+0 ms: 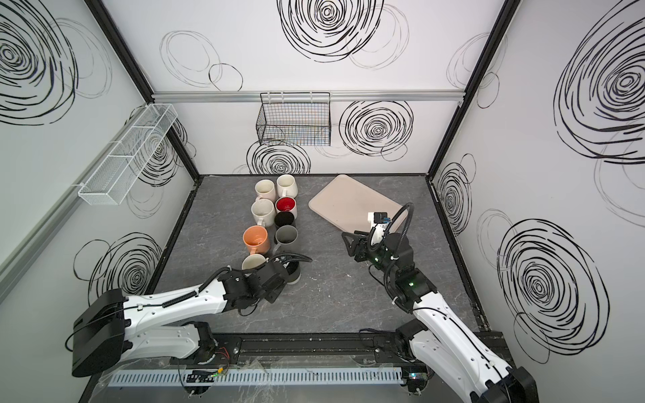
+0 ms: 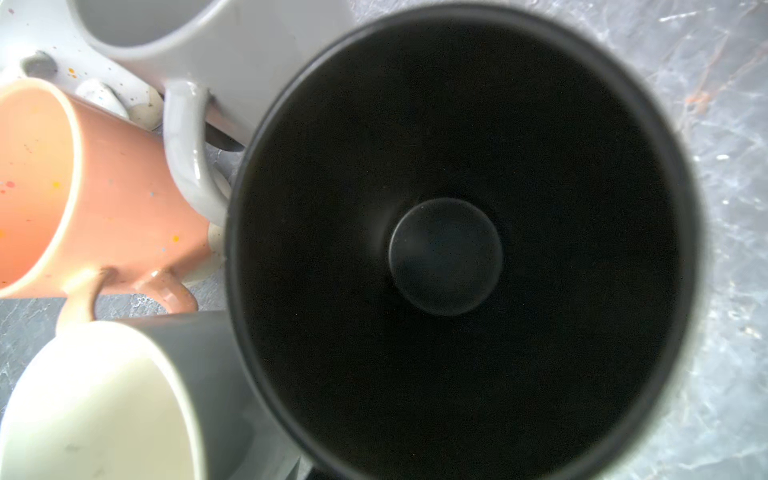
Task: Turn the mug right side up
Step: 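Set the black-and-white mug upright beside the row with the left gripper while the right withdraws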
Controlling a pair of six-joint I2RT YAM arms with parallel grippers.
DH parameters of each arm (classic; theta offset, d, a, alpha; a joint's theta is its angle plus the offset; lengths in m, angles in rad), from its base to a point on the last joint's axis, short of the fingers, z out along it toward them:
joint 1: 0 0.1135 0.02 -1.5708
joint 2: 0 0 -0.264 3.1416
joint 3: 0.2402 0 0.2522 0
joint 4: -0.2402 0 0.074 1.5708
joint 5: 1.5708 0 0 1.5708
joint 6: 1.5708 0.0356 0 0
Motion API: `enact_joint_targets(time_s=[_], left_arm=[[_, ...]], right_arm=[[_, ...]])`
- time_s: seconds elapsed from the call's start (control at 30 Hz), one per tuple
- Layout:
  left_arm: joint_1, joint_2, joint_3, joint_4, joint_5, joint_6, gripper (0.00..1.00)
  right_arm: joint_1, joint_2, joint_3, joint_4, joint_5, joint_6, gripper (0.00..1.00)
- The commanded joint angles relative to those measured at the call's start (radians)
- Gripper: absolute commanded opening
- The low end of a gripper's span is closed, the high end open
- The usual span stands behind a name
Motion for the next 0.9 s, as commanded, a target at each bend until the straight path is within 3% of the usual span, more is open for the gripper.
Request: enact_joint_targets(time_s=[0.0,0.43,0.63,0.87], left_arm=[[0.021,0.0,0.005,0.093,-0.035,-0.028,0.0],[0.026,0.021,-0.013,0.11,-0.057,-0.052,0.38],[0.024,-0.032,0.007,0.071,-0.045,-0.054,0.45],[0.022,-0.143,0.093,-0.055,-0.044,-0.046,0.53]], right_arm=[[-0.003,-0.005,-0.002,-0.008,0.017,-0.021,0.6],[-0.009,-0.008,0.001,-0.026,0.043,-0.052,0.61],[-0.012,-0.005,-0.007,-0.031,0.098,-0.069,0.66],[-0.031,-0.005,-0.007,-0.051,0.271,-0.142,0.78]])
